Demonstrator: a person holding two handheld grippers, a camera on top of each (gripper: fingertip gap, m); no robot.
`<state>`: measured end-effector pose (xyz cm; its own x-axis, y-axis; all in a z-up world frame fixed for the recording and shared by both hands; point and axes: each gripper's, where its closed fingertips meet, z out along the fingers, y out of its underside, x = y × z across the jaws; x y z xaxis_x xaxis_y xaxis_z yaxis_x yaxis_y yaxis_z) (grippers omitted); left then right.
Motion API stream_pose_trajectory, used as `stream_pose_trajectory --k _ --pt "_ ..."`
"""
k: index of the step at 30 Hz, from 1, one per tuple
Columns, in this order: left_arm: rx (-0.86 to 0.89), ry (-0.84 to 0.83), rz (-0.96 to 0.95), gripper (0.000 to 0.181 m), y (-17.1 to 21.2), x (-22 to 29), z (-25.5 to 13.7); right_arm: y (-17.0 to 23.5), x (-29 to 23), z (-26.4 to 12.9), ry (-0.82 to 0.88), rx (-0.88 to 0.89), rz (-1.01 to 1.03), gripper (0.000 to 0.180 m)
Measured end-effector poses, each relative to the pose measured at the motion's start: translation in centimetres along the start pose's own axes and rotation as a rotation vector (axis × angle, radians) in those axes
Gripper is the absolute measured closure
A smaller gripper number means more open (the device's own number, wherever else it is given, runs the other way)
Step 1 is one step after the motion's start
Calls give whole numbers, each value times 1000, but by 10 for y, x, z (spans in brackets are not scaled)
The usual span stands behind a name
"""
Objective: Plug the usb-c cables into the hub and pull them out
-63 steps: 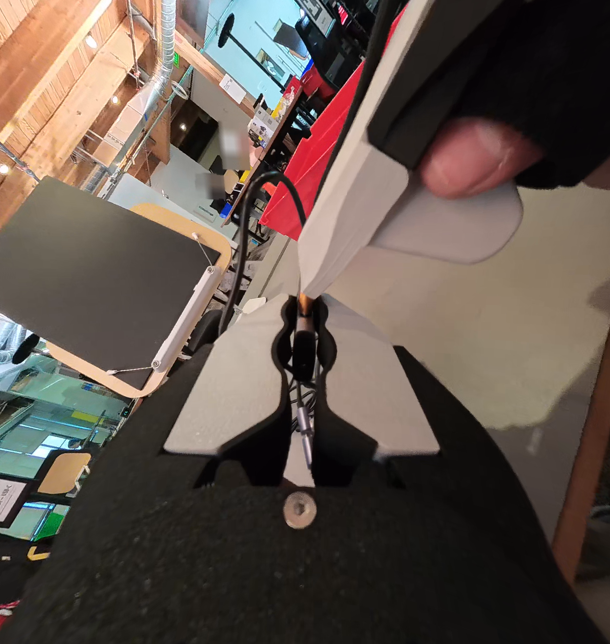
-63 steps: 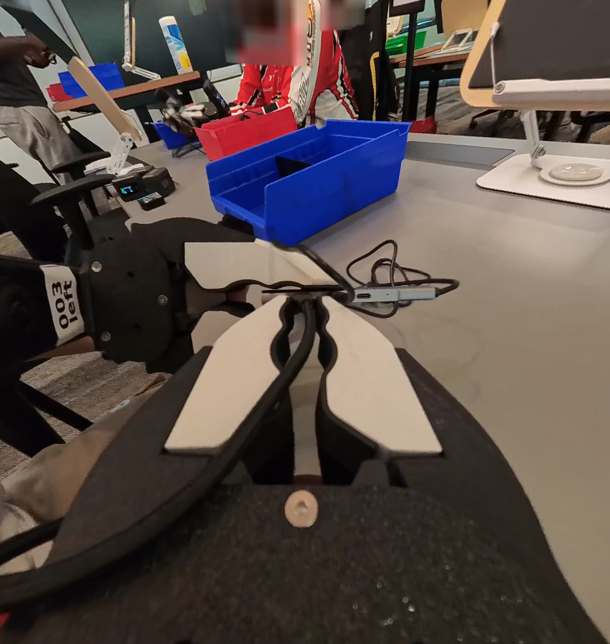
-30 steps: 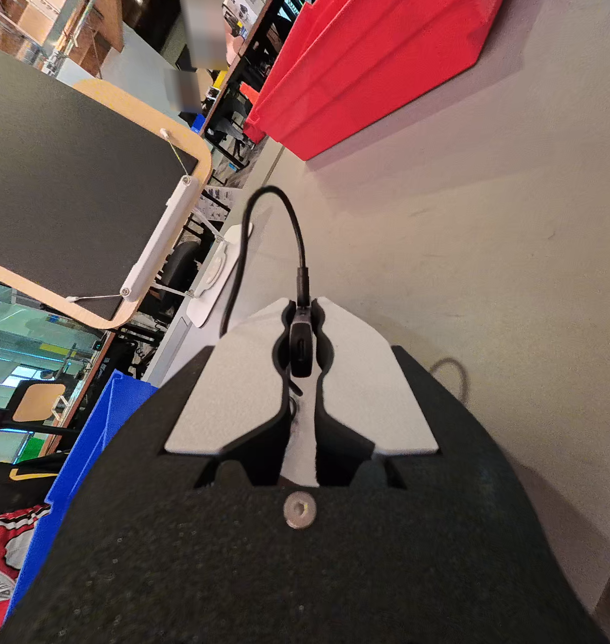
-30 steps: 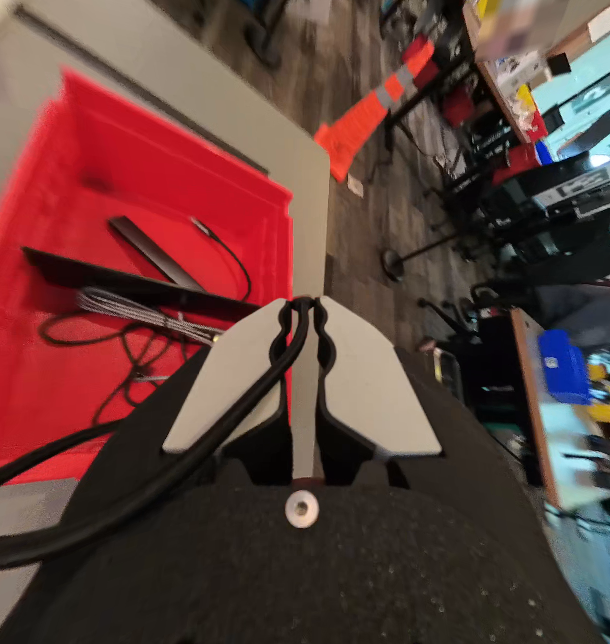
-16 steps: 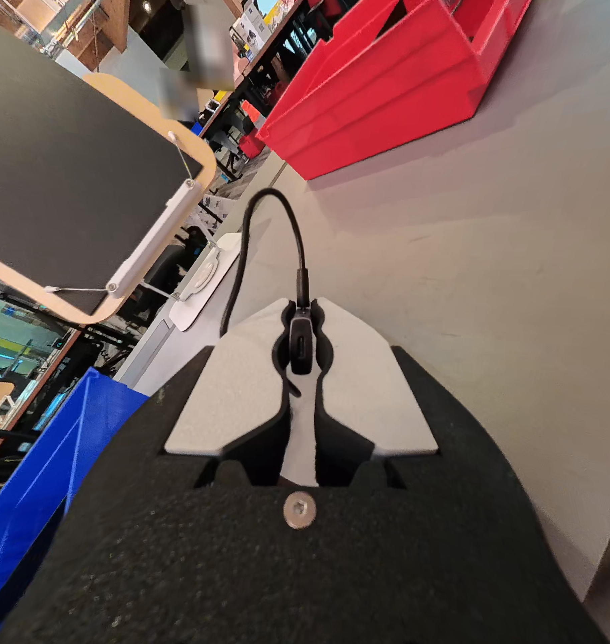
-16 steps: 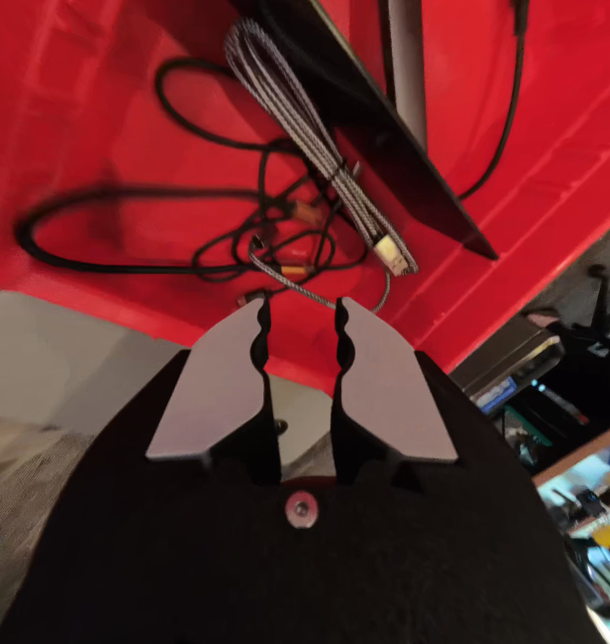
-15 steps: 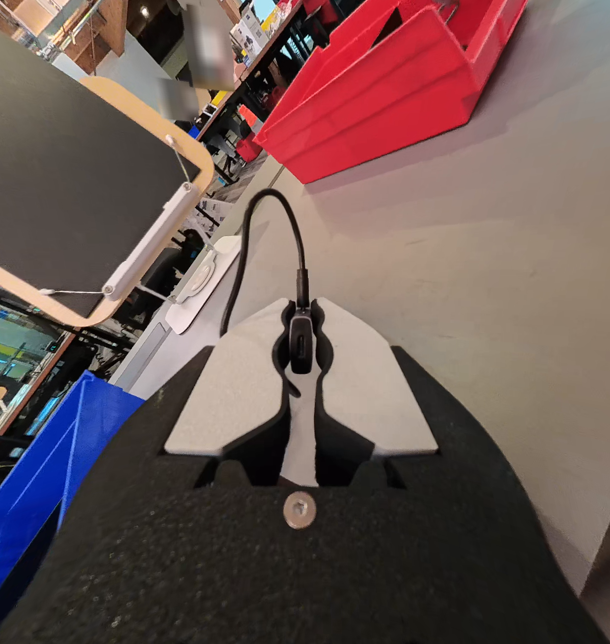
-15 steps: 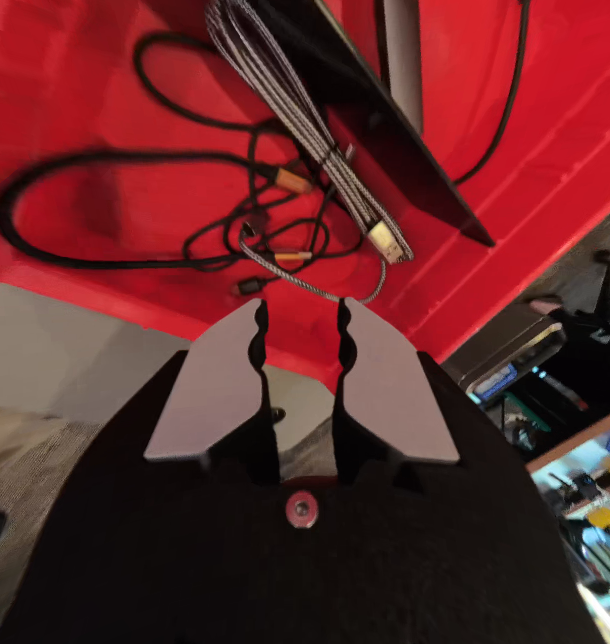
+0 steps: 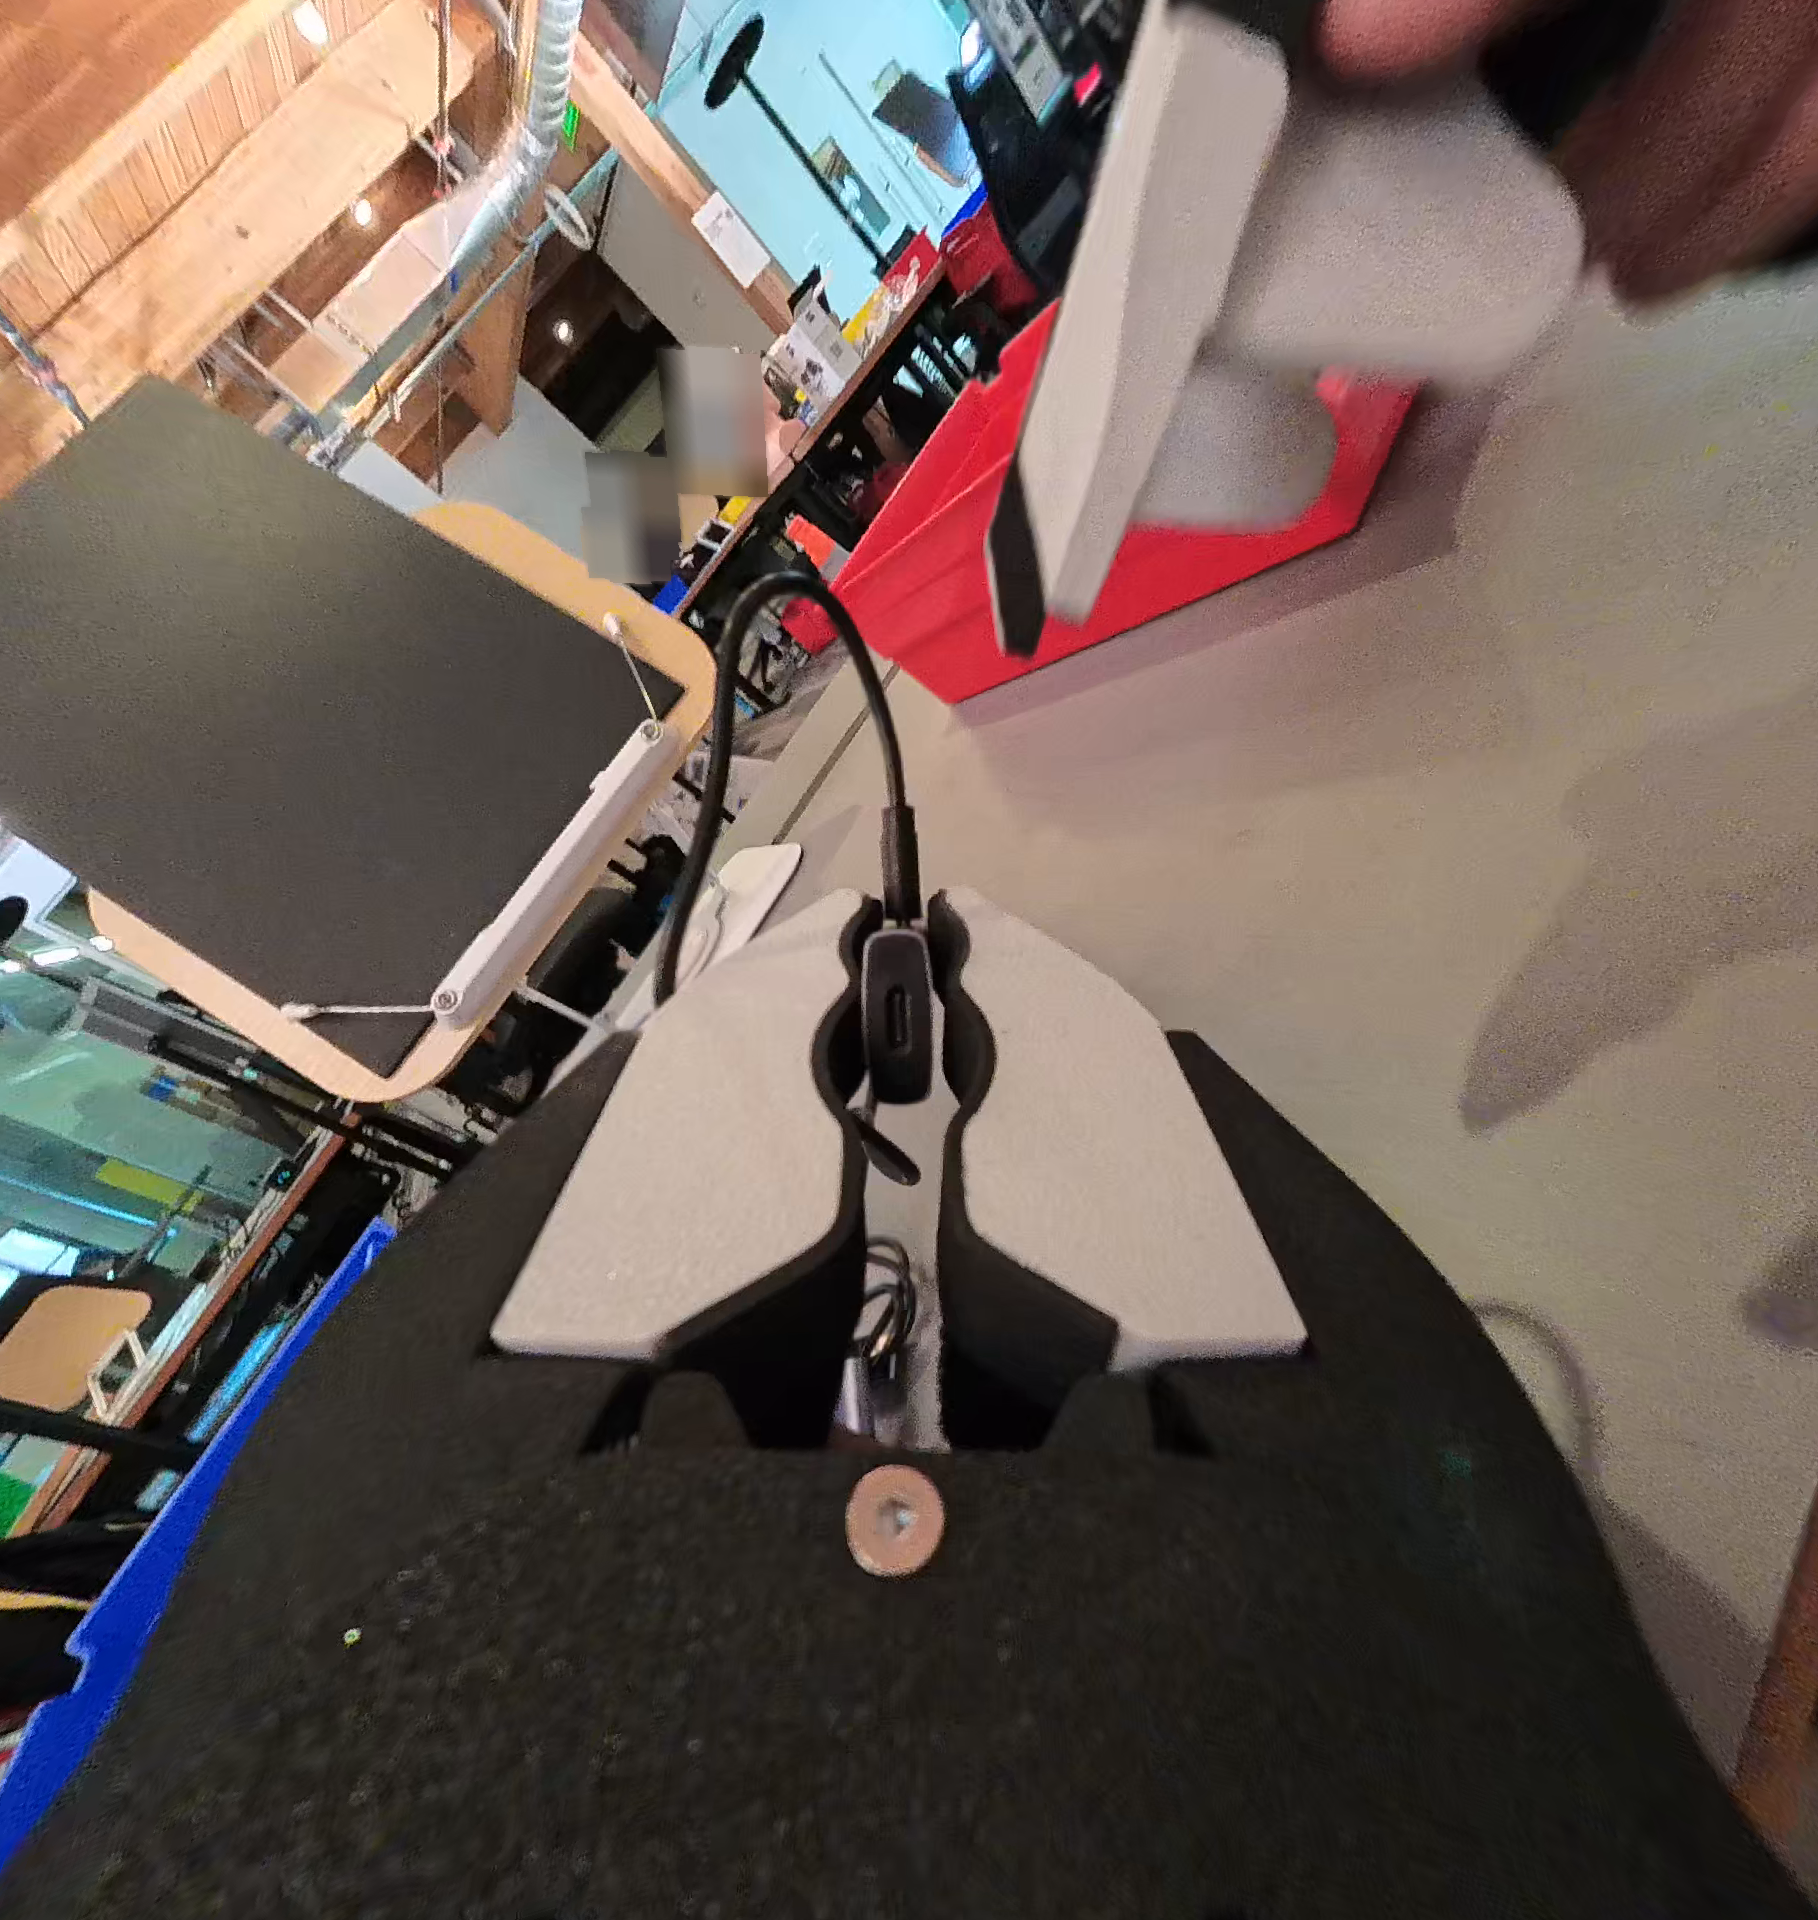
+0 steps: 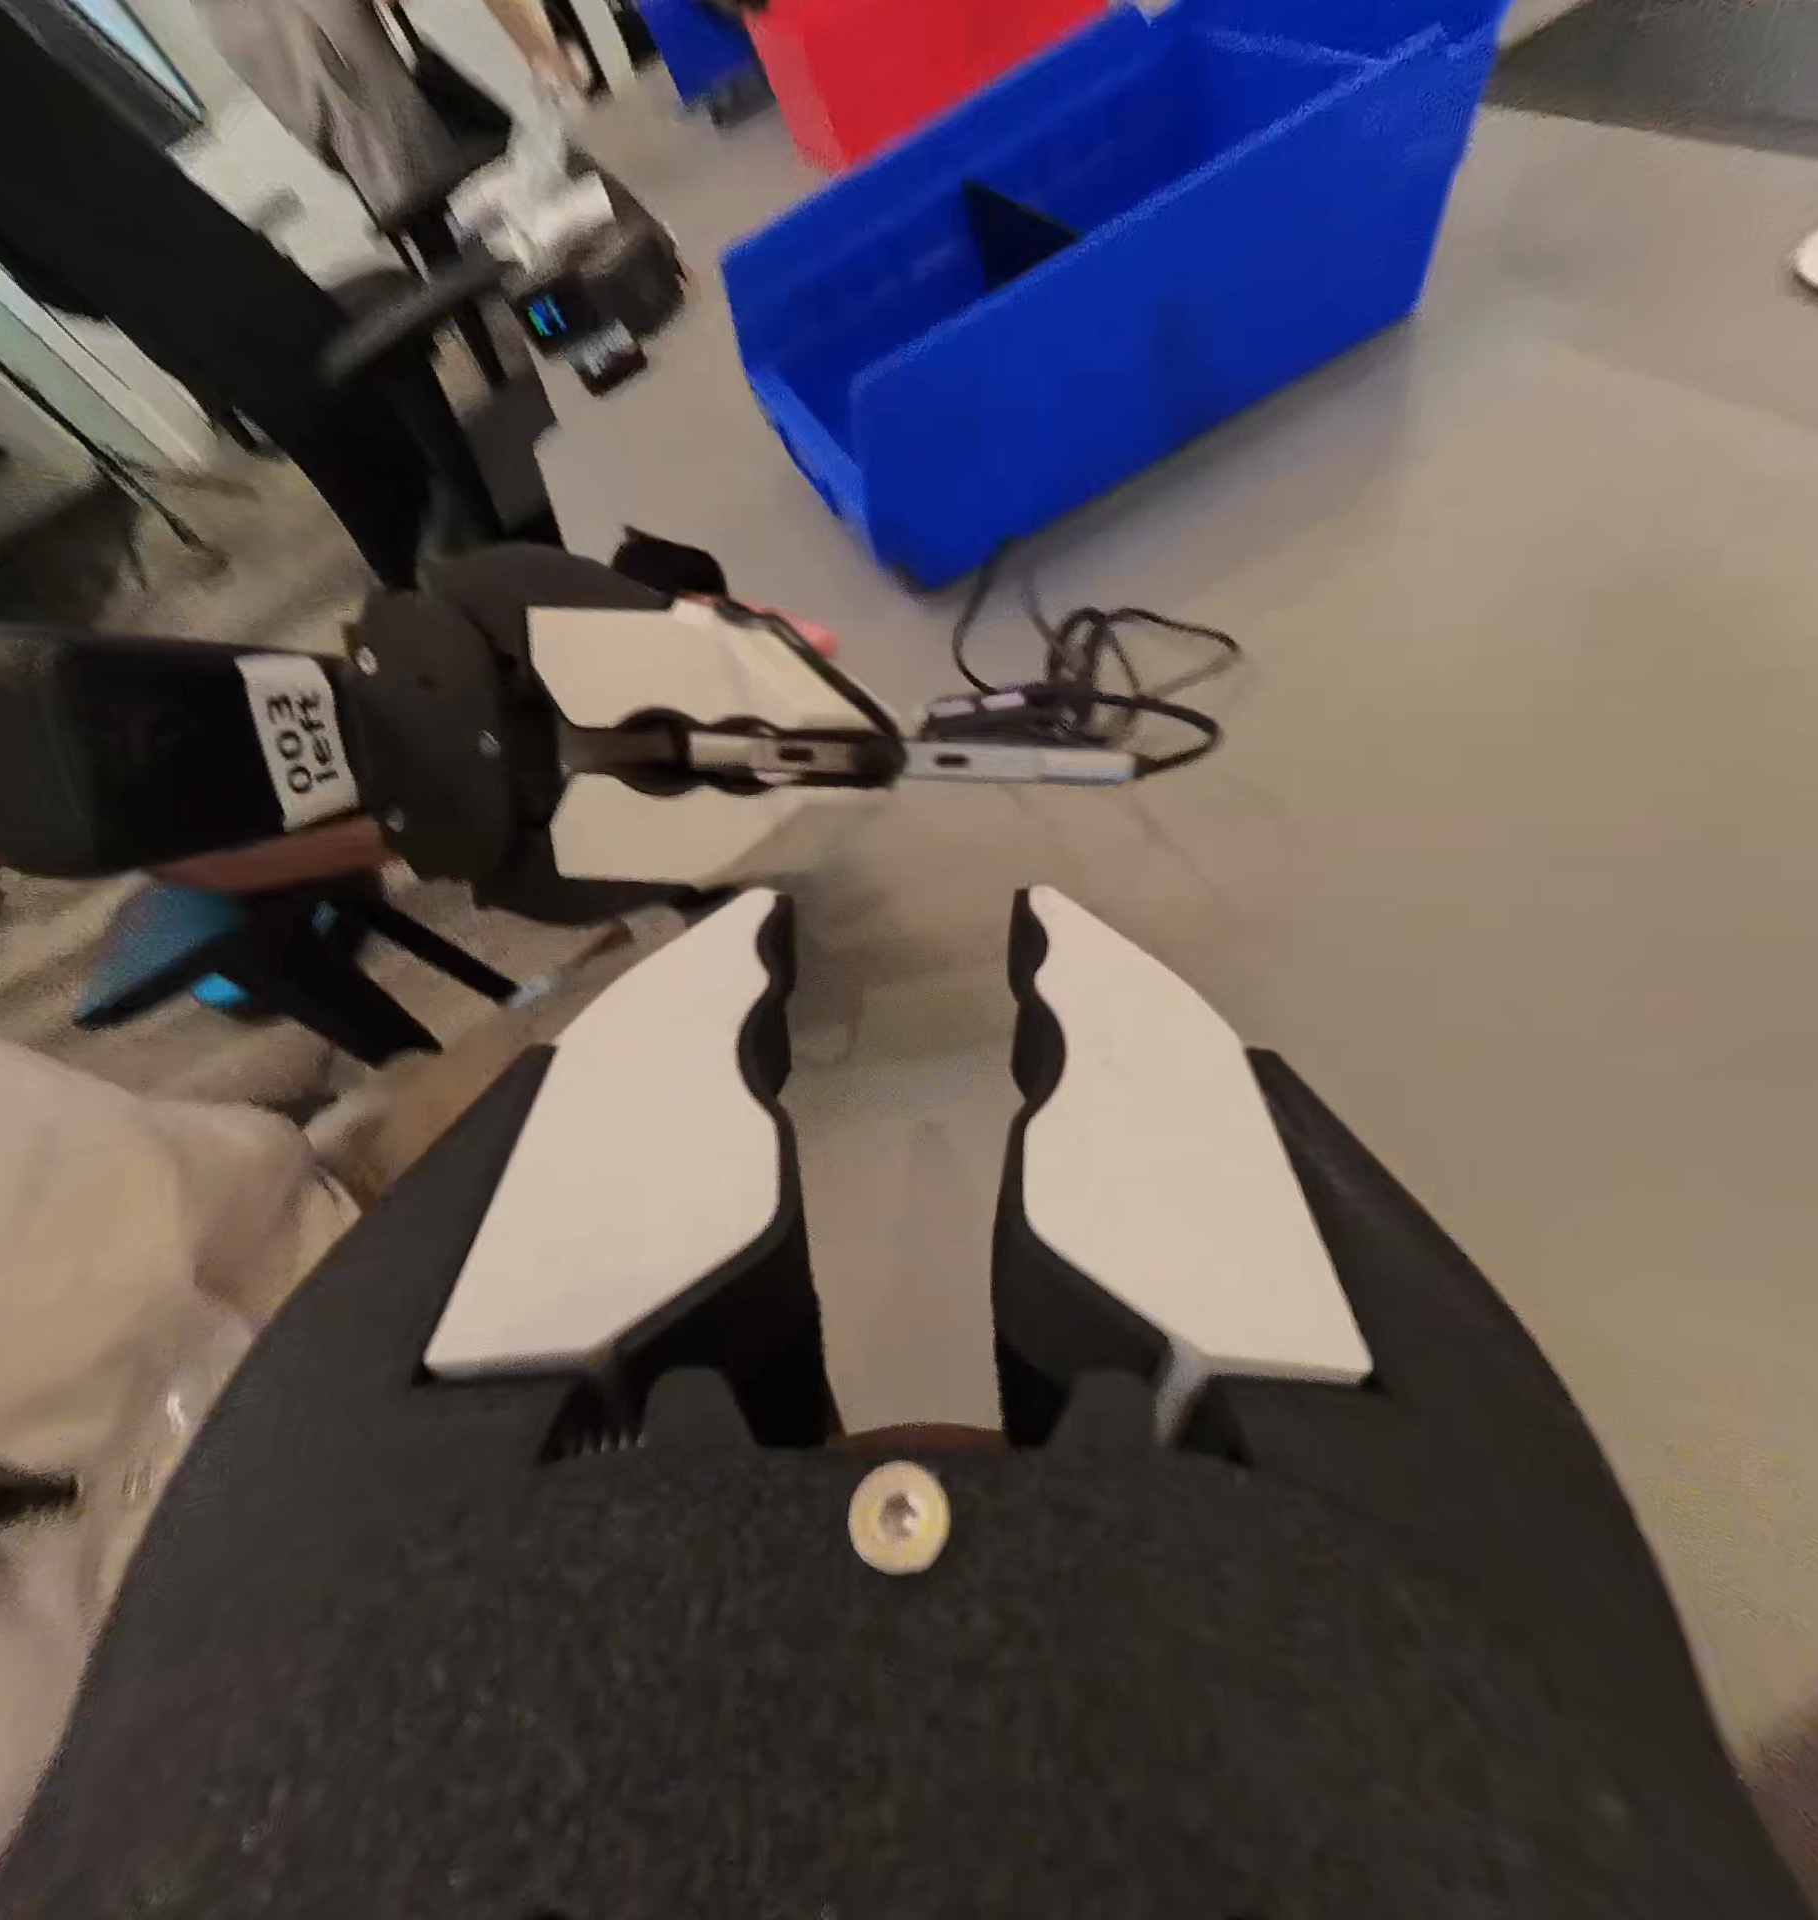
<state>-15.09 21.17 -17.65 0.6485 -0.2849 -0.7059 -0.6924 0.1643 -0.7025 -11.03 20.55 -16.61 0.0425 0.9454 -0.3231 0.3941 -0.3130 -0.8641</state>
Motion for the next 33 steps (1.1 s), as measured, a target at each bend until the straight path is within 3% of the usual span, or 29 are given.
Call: stream_pose_trajectory --k 4,11,13,21,28,30,33 --pt "62 15 56 172 -15 8 -5 9 -13 20 -19 67 -16 146" --pt "114 42 219 172 -27 28 -10 14 -14 17 -28 86 0 156" --pt "102 39 243 172 -26 32 -9 17 -19 17 -74 76 25 169" --pt "-37 47 169 170 -11 31 2 18 -21 16 -3 103 -32 170" --pt "-46 42 177 171 -3 28 5 18 -20 23 181 89 -103 170" --pt "-100 6 189 171 10 21 6 13 -16 14 188 114 -99 169" --pt "-146 -48 126 171 42 -18 5 1 12 -36 208 190 -41 170"
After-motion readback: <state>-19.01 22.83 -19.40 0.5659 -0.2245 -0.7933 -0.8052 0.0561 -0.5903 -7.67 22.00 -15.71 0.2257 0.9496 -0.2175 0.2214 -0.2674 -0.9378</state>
